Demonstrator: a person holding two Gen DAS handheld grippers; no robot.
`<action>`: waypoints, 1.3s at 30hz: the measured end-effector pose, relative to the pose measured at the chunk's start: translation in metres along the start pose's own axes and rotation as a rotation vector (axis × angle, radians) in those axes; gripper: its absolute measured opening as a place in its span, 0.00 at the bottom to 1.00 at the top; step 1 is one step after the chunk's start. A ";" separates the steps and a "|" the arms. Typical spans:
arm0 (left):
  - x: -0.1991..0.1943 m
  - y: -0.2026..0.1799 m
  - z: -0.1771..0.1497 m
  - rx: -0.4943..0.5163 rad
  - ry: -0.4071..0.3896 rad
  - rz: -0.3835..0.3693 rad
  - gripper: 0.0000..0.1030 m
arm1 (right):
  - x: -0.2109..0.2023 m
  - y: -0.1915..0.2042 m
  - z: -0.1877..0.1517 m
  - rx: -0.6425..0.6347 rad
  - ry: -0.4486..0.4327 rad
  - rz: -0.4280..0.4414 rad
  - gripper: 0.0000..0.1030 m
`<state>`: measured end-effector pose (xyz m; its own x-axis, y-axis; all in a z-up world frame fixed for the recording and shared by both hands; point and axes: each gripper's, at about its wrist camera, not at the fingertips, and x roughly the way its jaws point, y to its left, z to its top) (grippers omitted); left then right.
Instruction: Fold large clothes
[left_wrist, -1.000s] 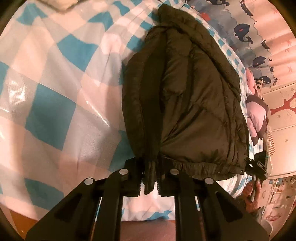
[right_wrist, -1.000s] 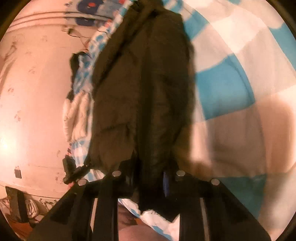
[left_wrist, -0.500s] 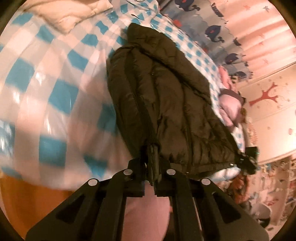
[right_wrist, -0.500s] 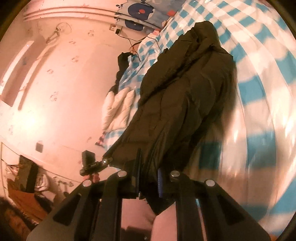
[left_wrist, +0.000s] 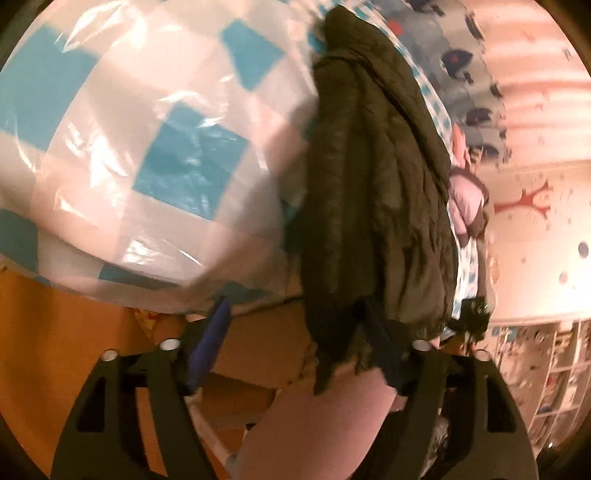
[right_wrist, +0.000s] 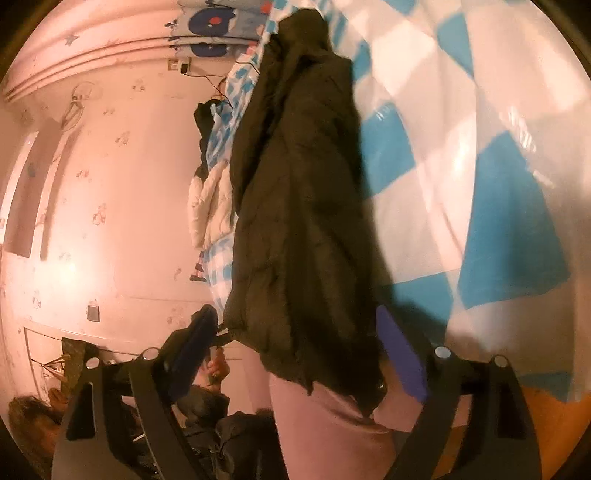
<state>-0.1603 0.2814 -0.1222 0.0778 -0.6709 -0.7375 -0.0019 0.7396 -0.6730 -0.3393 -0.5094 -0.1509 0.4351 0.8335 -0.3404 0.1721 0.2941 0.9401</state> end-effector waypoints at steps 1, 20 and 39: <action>0.002 0.005 -0.002 -0.011 -0.001 -0.008 0.74 | 0.006 0.000 0.001 0.000 0.011 0.004 0.82; 0.058 -0.034 -0.004 0.012 0.001 -0.044 0.06 | 0.063 0.044 -0.008 -0.133 -0.013 0.049 0.24; 0.020 -0.030 -0.029 0.112 0.030 -0.044 0.63 | 0.019 0.009 -0.032 -0.031 -0.057 0.094 0.85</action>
<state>-0.1873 0.2445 -0.1182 0.0454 -0.7032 -0.7095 0.1123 0.7093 -0.6959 -0.3579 -0.4756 -0.1482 0.4980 0.8302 -0.2506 0.1017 0.2311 0.9676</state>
